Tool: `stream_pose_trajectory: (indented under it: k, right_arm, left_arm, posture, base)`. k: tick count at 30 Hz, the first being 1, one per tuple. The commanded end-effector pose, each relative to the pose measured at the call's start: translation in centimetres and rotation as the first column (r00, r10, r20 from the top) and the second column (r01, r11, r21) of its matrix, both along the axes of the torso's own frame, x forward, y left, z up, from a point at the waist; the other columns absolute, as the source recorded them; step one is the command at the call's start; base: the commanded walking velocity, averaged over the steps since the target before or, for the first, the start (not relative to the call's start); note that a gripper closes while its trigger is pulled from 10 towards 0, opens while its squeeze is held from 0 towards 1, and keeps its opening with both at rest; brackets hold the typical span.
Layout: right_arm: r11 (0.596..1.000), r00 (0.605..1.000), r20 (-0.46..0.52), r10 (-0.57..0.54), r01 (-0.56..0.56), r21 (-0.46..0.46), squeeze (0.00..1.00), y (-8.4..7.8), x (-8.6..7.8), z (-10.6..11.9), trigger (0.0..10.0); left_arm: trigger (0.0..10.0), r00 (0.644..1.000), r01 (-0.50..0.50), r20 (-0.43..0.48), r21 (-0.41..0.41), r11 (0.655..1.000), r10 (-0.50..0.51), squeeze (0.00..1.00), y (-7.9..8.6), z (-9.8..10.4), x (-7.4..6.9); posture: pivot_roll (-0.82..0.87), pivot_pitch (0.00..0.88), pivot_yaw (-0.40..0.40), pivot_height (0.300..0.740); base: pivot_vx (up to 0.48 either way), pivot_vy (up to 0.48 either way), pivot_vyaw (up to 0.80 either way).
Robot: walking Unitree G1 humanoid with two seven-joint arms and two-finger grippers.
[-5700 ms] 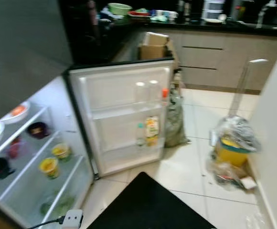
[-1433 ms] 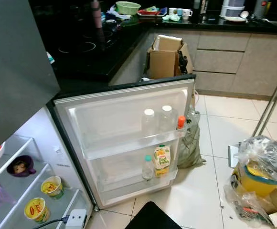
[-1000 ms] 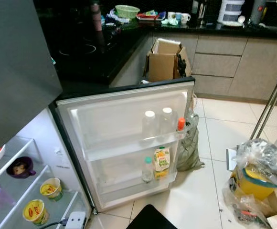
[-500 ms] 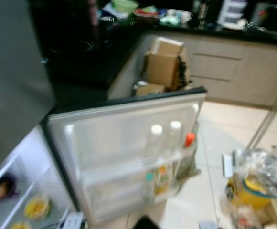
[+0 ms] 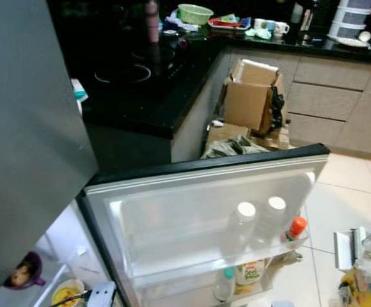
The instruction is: Restocking fridge
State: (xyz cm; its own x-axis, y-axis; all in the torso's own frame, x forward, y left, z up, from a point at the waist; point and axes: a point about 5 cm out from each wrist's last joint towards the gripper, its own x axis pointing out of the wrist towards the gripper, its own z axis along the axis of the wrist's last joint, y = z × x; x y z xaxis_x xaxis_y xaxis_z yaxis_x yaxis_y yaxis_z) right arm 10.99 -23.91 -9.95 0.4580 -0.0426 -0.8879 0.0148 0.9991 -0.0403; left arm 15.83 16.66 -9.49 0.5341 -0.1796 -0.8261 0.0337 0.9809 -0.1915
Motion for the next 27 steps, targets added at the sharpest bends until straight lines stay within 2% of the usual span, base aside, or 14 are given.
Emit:
stream_pose_trajectory:
  k: [1,18,27]
  right_arm:
    - [1.0,1.0,-0.008,0.014,-0.014,-0.01,0.0,-0.05,-0.05,-0.01,10.0]
    - [0.999,0.999,-0.006,0.043,-0.043,-0.03,0.0,-0.13,0.38,0.12,10.0]
    - [0.999,0.999,-0.016,0.042,-0.042,-0.03,0.0,-0.14,0.11,0.04,10.0]
  left_arm:
    - [10.0,1.0,-0.004,-0.018,-0.007,1.0,0.004,0.0,-0.18,-0.19,-0.4]
    - [10.0,0.999,-0.001,-0.033,-0.007,1.0,0.001,0.0,-0.2,-0.21,-0.35]
    - [10.0,0.999,0.004,-0.036,-0.006,1.0,-0.004,0.0,-0.29,-0.26,-0.46]
  posture:
    - [-0.14,0.0,-0.028,0.74]
    - [-0.14,0.0,-0.022,0.74]
    - [-0.14,0.0,-0.022,0.74]
  base:
    - [0.0,0.0,0.0]
    - [0.0,0.0,0.0]
    - [-0.357,0.0,0.0]
